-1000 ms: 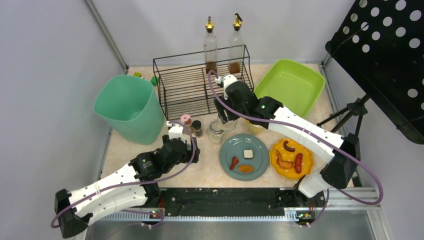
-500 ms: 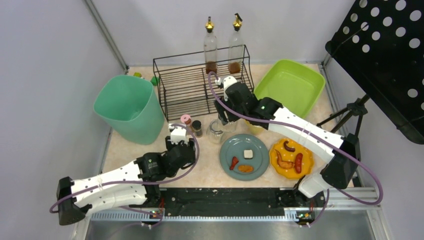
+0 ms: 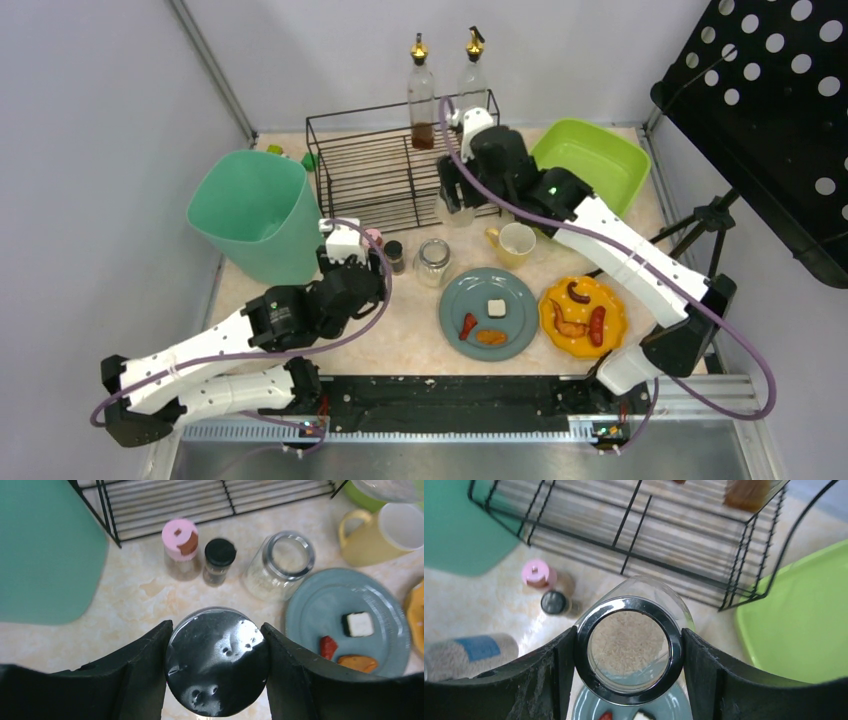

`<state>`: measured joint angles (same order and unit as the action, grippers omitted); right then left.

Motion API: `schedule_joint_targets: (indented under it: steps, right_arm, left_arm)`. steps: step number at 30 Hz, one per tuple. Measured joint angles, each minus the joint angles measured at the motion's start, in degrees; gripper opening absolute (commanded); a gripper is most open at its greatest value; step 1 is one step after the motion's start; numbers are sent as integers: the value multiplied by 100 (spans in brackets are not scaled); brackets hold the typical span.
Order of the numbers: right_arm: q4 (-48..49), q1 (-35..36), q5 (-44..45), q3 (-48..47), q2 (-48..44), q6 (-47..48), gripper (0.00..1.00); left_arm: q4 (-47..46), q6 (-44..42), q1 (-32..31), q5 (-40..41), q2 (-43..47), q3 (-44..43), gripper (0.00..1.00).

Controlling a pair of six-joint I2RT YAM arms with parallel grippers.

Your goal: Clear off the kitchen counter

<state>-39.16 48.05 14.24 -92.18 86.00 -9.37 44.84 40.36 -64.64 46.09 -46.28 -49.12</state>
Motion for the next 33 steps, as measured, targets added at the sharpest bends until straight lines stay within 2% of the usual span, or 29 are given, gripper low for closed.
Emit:
schedule_joint_targets:
  steps: [7,17,20,28,31,33]
  right_arm:
    - [-50,-697,-31,-1250,376,24,27]
    - [-107,-1005,192,-2627,1917,-24,27]
    - [-129,-1128,201,-2791,2297,-90,27]
    - [-205,-1563,203,-2874,2874,-223,31]
    - [-199,-1648,199,-2992,3021,-236,35]
    - [-203,-1679,197,-3053,3067,-238,41]
  left_arm:
    - [229,-503,0,50,-186,-1150,0]
    - [273,-1517,188,229,-1104,-2776,0]
    - [122,-1869,560,15,-1355,-3071,0]
    - [-162,-2385,2409,-1368,-1746,-3453,0]
    - [-221,-2496,2758,-1768,-2048,-3823,0]
    - [-328,-2553,2935,-2002,-2302,-4100,0]
